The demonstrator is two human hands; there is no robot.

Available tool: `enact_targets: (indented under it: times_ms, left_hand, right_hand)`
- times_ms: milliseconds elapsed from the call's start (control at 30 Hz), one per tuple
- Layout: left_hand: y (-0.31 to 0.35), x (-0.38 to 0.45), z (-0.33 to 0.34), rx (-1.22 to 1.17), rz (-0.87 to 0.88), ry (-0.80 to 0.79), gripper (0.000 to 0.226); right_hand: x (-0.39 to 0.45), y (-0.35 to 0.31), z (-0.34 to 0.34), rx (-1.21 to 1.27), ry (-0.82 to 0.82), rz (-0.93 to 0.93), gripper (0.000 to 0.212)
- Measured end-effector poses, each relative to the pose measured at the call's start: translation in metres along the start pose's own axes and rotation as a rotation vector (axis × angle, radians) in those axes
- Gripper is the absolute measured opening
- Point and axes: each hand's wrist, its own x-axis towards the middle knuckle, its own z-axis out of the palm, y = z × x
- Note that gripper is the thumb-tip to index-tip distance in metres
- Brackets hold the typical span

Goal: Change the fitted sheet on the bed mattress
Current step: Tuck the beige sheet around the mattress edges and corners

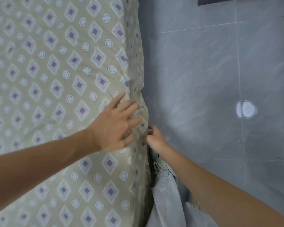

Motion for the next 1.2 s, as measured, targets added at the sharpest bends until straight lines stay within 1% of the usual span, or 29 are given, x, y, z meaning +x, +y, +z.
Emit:
enact_targets:
  times_ms: [33, 100, 167, 233, 300, 400, 433, 500, 567, 600, 667, 733, 800, 900, 967, 1000, 1067, 1100, 1133, 1200]
  left_hand:
    - [0.019, -0.016, 0.008, -0.024, -0.030, 0.020, 0.044]
    - [0.057, -0.041, 0.029, -0.087, -0.075, 0.082, 0.045]
    - [0.081, -0.053, 0.052, -0.121, -0.118, 0.144, 0.037]
    - [0.085, -0.055, 0.064, -0.122, -0.148, 0.196, 0.033]
    - [0.084, -0.054, 0.070, -0.095, -0.140, 0.228, 0.031]
    - [0.084, -0.055, 0.073, -0.063, -0.110, 0.269, 0.026]
    - [0.084, -0.057, 0.073, -0.055, -0.079, 0.278, 0.025]
    - [0.081, -0.063, 0.071, -0.044, 0.022, 0.290, 0.024]
    - [0.076, -0.069, 0.067, -0.050, 0.119, 0.293, 0.023]
    - [0.073, -0.070, 0.066, -0.049, 0.155, 0.284, 0.025]
    - [0.070, -0.063, 0.065, -0.051, 0.202, 0.246, 0.032]
    - [0.071, -0.053, 0.063, -0.089, 0.240, 0.207, 0.036]
    - [0.071, -0.047, 0.060, -0.104, 0.268, 0.184, 0.037]
    - [0.068, -0.042, 0.056, -0.052, 0.301, 0.174, 0.043]
    - [0.068, -0.042, 0.053, 0.004, 0.306, 0.140, 0.046]
    - [0.068, -0.042, 0.051, 0.032, 0.312, 0.127, 0.048]
    - [0.067, -0.046, 0.044, 0.052, 0.329, 0.138, 0.052]
    - [0.065, -0.049, 0.039, 0.052, 0.336, 0.148, 0.052]
    - [0.064, -0.051, 0.033, 0.054, 0.340, 0.157, 0.051]
    - [0.063, -0.056, 0.023, 0.041, 0.346, 0.164, 0.048]
  right_hand:
    - [-0.006, 0.008, 0.006, -0.014, -0.007, -0.004, 0.046]
    - [-0.015, 0.025, 0.018, -0.090, -0.009, -0.048, 0.035]
    - [-0.017, 0.042, 0.027, -0.171, 0.039, -0.103, 0.018]
    - [-0.013, 0.054, 0.034, -0.189, 0.082, -0.128, 0.011]
    - [-0.006, 0.064, 0.035, -0.195, 0.126, -0.096, 0.013]
    - [-0.003, 0.073, 0.031, -0.103, 0.194, -0.050, 0.029]
    - [-0.004, 0.076, 0.031, -0.085, 0.223, -0.039, 0.032]
    - [-0.005, 0.084, 0.029, -0.078, 0.246, -0.034, 0.030]
    - [-0.010, 0.090, 0.032, 0.002, 0.204, -0.078, 0.028]
    - [-0.013, 0.091, 0.035, 0.088, 0.177, -0.112, 0.029]
    - [-0.020, 0.085, 0.041, 0.277, 0.106, -0.175, 0.030]
    - [-0.022, 0.074, 0.049, 0.390, 0.051, -0.204, 0.033]
    - [-0.018, 0.068, 0.058, 0.413, 0.045, -0.197, 0.039]
    - [-0.008, 0.077, 0.067, 0.368, 0.055, -0.175, 0.051]
    - [-0.023, 0.065, 0.066, 0.422, 0.070, -0.164, 0.057]
    - [-0.028, 0.060, 0.063, 0.466, 0.076, -0.171, 0.054]
    - [-0.029, 0.053, 0.057, 0.559, 0.066, -0.177, 0.034]
    - [-0.030, 0.051, 0.054, 0.607, 0.025, -0.172, 0.028]
    - [-0.030, 0.045, 0.052, 0.674, -0.046, -0.155, 0.030]
    - [-0.031, 0.034, 0.051, 0.843, -0.259, -0.061, 0.043]
